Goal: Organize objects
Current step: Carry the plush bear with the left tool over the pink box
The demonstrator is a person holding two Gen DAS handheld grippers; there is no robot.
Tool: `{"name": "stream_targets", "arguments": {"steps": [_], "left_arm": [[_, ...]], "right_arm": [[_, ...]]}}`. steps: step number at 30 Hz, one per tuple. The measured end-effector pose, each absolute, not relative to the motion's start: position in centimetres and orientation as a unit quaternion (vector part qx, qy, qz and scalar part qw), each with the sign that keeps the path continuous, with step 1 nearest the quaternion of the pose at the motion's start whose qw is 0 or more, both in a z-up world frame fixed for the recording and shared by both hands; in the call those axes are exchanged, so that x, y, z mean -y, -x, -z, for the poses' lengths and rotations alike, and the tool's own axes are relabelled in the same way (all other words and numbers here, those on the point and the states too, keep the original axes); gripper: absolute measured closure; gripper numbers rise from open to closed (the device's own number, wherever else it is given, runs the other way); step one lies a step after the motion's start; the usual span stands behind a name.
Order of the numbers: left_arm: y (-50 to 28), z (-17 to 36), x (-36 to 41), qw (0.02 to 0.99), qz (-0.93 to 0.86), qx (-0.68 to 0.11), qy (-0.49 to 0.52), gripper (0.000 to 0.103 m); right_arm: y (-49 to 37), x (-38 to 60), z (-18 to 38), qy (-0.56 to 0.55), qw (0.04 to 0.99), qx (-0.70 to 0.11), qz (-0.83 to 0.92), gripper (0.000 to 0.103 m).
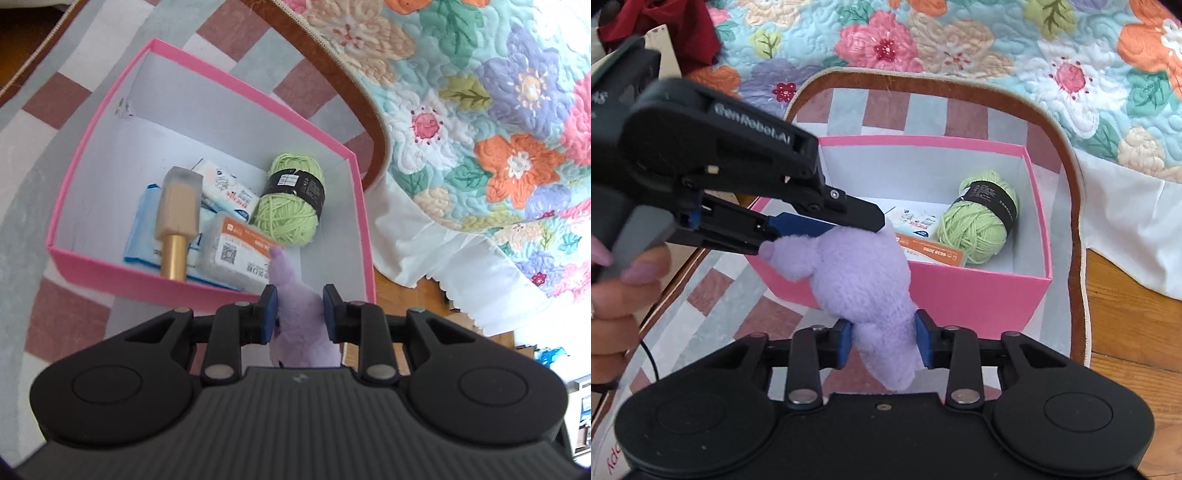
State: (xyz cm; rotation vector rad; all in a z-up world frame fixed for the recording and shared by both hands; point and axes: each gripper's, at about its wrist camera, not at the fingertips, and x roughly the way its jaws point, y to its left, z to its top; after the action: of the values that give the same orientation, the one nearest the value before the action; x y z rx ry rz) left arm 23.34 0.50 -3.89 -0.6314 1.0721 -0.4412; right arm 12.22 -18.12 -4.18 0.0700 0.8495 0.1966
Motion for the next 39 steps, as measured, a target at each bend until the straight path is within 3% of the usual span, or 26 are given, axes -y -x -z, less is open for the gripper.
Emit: {"name": "stream_targets", "arguments": {"steps": [5, 11, 14, 16, 17, 20, 22, 23, 24, 27, 30, 31, 32, 39], "left_arm": [[-19.7, 2.6, -2.4, 0.787, 0.191, -0.473, 0.347, 0.076], [-17.9, 4.2, -1.0, 0.803, 0.172, -0.475, 0.316, 0.069], [-17.8, 5.0, -1.0, 0.805, 0.158, -0.467, 0.330, 0.061], [-17.9, 5.2, -1.3, 0.802, 0.165, -0.462, 0.341, 0.073], [-17.9, 5.1, -1.4, 0.802, 0.168, -0.461, 0.340, 0.073], [-18.2, 4.7, -1.5, 0.804, 0.176, -0.466, 0.325, 0.077], [-18.4, 4.3, -1.7, 0.803, 0.188, -0.466, 0.320, 0.077], [-18.5, 4.0, -1.8, 0.802, 0.200, -0.467, 0.314, 0.077], [-18.6, 3.6, -1.8, 0.799, 0.216, -0.469, 0.309, 0.077], [-18.8, 2.6, -1.8, 0.785, 0.246, -0.482, 0.301, 0.077], [-18.6, 1.5, -2.1, 0.782, 0.257, -0.480, 0.304, 0.077], [-18.5, 1.1, -2.1, 0.784, 0.257, -0.481, 0.297, 0.077], [-18.5, 0.8, -2.0, 0.786, 0.258, -0.481, 0.290, 0.077], [-20.0, -1.8, -1.6, 0.792, 0.269, -0.468, 0.285, 0.077]], "right_arm": [[-11.6, 17.3, 4.4, -0.039, 0.912, -0.397, -0.098, 0.067], [-11.7, 16.6, 4.3, -0.039, 0.913, -0.397, -0.087, 0.068], [-11.5, 16.5, 4.3, -0.041, 0.913, -0.396, -0.085, 0.068], [-11.4, 16.4, 4.3, -0.039, 0.915, -0.393, -0.087, 0.068], [-11.3, 16.4, 4.3, -0.038, 0.914, -0.393, -0.091, 0.068], [-11.0, 16.6, 4.1, -0.040, 0.914, -0.388, -0.115, 0.063], [-10.8, 17.0, 3.9, -0.045, 0.913, -0.379, -0.145, 0.050], [-10.9, 17.2, 3.9, -0.049, 0.908, -0.381, -0.167, 0.035], [-11.0, 17.6, 3.9, -0.056, 0.900, -0.387, -0.192, 0.031], [-11.2, 18.6, 4.0, -0.068, 0.899, -0.382, -0.202, 0.029], [-11.6, 19.5, 4.3, -0.094, 0.895, -0.383, -0.210, 0.030], [-11.6, 19.8, 4.3, -0.102, 0.894, -0.380, -0.215, 0.035], [-11.5, 20.1, 4.3, -0.115, 0.892, -0.375, -0.225, 0.049], [-12.5, 21.2, 2.3, -0.128, 0.898, -0.360, -0.219, 0.059]]}}
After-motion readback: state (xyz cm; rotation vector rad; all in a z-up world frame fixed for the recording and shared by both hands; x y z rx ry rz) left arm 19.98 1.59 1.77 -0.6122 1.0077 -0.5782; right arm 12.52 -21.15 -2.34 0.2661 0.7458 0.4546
